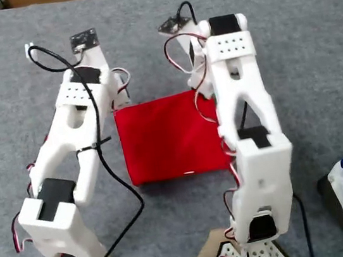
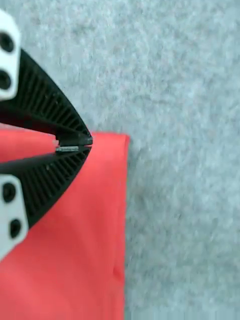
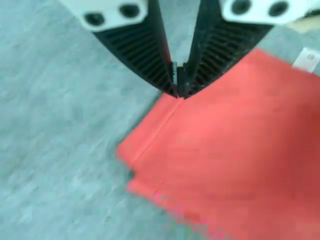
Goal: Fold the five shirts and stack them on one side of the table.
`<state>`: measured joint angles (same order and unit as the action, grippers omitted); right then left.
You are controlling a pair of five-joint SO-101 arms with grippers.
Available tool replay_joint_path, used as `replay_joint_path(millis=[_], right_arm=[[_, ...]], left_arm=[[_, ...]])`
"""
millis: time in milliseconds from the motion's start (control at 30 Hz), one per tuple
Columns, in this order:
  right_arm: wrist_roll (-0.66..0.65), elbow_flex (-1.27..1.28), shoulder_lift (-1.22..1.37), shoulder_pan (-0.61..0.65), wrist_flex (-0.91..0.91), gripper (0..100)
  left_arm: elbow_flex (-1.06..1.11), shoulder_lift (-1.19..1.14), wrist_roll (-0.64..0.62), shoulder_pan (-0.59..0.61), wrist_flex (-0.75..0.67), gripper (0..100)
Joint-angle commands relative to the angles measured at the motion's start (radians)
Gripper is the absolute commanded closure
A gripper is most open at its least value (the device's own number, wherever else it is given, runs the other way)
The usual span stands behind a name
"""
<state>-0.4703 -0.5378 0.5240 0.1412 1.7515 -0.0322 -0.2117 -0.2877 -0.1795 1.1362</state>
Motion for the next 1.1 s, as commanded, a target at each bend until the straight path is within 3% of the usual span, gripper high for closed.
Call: replay_joint_path(millis=[0, 267, 533, 767, 1000, 1067], right_arm=[[0.026, 0.211, -0.16, 0.01, -0.106, 99.4], [0.064, 0.555, -0.197, 0.007, -0.4, 99.4], [0.061, 0.601, -0.133, 0.005, -0.493, 99.4], [0.063, 0.601, -0.096, 0.005, -0.512, 99.4], [0.083, 0.587, -0.315, -0.001, -0.417, 98.8], [0.103, 0.585, -0.375, -0.015, -0.384, 93.8]], left_arm=[[-0.023, -0.002, -0.031, -0.028, -0.078, 98], [-0.023, -0.211, -0.026, -0.029, -0.117, 98], [-0.118, -0.297, -0.021, 0.084, -0.097, 98], [-0.137, -0.298, 0.046, 0.106, -0.147, 98], [-0.161, -0.286, 0.046, 0.107, -0.026, 98], [-0.18, -0.272, 0.046, 0.107, 0.012, 98]])
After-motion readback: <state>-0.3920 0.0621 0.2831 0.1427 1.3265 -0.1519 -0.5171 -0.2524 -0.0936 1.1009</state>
